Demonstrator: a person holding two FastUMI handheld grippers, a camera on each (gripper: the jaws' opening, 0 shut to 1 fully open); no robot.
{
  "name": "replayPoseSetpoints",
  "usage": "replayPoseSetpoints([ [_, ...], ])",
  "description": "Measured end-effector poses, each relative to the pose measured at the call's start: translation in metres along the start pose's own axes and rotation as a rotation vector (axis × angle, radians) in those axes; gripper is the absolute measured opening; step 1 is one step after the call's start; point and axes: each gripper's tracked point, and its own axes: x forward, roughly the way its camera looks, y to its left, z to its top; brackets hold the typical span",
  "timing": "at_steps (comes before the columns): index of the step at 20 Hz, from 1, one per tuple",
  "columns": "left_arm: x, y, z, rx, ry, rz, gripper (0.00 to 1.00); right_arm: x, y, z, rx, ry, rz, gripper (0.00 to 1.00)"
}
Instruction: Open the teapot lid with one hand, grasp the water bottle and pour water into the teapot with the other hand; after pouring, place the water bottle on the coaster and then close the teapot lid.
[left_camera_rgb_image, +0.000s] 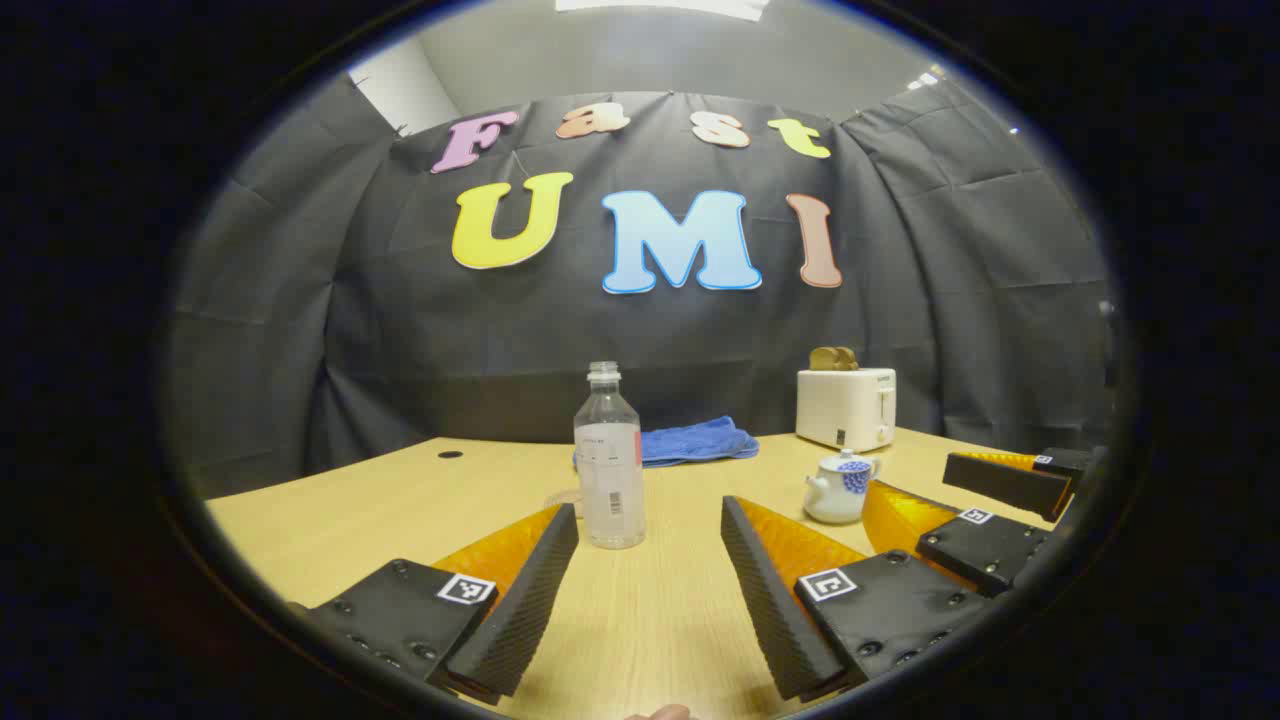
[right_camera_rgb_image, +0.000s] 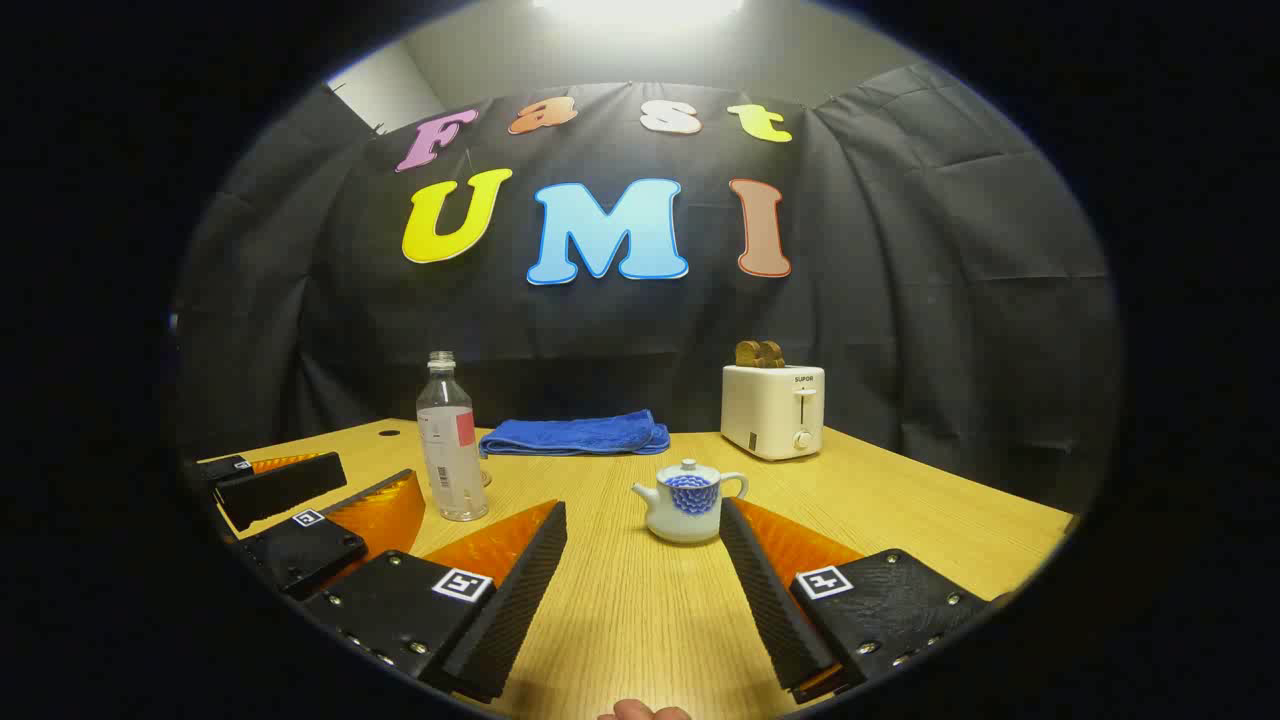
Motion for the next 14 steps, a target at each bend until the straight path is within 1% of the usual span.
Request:
replayPoseSetpoints([
  [12, 0.0009, 0.0005, -0.001, 0.0, 0.002, 0.006, 0.99, 0.0, 0.0, 0.0, 0.0, 0.0, 0.0, 0.95],
  [13, 0.0011, 0.0002, -0.0015, -0.001, 0.002, 0.006, 0.99, 0.0042, -0.001, 0.0042, -0.007, -0.026, -0.001, 0.95],
  [14, 0.0011, 0.0005, -0.0008, 0.0, 0.002, 0.008, 0.99, 0.0014, -0.004, 0.0026, -0.025, -0.012, -0.004, 0.95],
])
